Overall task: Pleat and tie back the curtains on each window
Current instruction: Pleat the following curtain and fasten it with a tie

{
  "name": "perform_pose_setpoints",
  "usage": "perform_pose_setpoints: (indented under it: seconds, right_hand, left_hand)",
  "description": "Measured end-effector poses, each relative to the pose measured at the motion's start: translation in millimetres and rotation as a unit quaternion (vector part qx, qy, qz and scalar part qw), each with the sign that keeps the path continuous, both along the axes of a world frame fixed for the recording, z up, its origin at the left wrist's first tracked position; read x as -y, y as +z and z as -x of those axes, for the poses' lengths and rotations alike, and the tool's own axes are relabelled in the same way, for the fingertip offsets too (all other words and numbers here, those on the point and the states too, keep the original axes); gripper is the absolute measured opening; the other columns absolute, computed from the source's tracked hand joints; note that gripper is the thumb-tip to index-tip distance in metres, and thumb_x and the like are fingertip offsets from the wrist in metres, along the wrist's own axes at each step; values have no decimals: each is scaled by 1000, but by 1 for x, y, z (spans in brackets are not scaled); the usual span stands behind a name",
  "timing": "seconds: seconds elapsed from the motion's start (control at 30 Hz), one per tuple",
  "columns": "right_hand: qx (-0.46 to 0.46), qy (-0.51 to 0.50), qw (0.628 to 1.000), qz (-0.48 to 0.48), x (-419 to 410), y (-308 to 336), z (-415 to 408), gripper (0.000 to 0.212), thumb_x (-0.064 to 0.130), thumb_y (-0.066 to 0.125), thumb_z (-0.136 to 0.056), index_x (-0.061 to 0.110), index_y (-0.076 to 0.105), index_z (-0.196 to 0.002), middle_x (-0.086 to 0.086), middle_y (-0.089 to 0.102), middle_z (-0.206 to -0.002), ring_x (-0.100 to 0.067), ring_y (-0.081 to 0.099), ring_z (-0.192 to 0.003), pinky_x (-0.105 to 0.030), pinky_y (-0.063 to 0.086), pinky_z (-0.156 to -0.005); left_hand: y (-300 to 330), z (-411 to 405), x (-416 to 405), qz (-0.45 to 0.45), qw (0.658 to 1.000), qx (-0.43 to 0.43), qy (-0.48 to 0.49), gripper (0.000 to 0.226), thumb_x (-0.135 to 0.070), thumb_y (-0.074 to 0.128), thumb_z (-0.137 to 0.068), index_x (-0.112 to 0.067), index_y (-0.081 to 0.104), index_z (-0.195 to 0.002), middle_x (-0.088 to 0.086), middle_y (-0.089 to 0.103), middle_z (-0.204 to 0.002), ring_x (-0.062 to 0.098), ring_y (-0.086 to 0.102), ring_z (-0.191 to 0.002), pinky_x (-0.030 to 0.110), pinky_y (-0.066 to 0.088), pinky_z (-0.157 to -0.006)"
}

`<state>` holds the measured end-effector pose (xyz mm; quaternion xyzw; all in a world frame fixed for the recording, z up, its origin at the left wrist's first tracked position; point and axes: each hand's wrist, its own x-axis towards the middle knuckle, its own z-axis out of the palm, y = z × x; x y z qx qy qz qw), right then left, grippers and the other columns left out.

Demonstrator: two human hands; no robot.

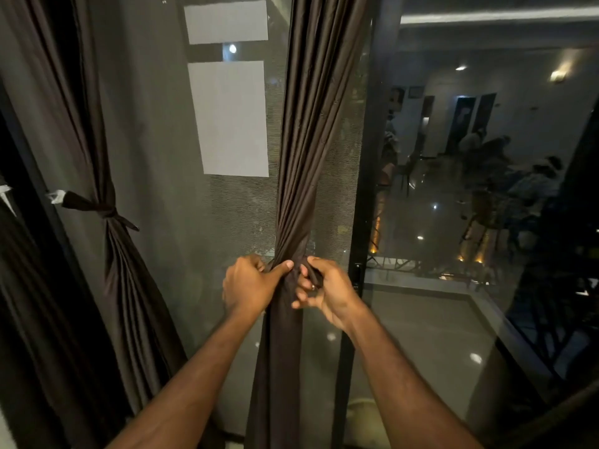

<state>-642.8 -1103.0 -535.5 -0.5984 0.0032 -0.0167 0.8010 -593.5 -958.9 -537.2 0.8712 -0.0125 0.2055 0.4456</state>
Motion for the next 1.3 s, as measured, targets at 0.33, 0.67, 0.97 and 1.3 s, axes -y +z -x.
perform_pose_setpoints:
  seconds: [0.33, 0.67, 0.97, 1.3]
  right_hand:
    - [-22, 18, 992, -121, -10, -8, 1, 23, 27, 48, -106, 11, 63, -111, -11, 72, -106, -24, 69, -99, -47, 59, -78]
    - [43, -32, 995, 84, -17, -16, -2, 28, 20, 49, -107, 3, 65, -91, -8, 62, -79, -15, 62, -76, -30, 60, -75]
    - [218, -86, 916, 327, -6, -48, -4, 16, 12, 59, -98, 16, 73, -102, 12, 71, -89, -3, 68, -86, -26, 54, -76]
    - [211, -81, 931, 287, 37, -35, 13, 18, -1, 54, -101, 16, 49, -106, -6, 69, -79, -21, 63, -68, -35, 54, -72]
  left_hand:
    - [8, 2, 7, 217, 950, -124, -188, 13, 3, 67, -88, 6, 69, -76, 5, 66, -66, 14, 59, -65, 14, 47, -53]
    - [7, 11, 5, 75, 995, 51, -49, 23, -44, 78, -82, -22, 73, -77, -7, 71, -65, 5, 62, -61, 25, 43, -63]
    - [14, 3, 10, -81, 961, -14, -262, 15, -20, 69, -92, -24, 70, -77, -7, 67, -70, 11, 64, -68, 30, 51, -68]
    - [-5, 11, 13, -90, 946, 154, -270, 9, -13, 68, -89, -17, 75, -91, -8, 71, -80, 10, 66, -82, 16, 42, -72]
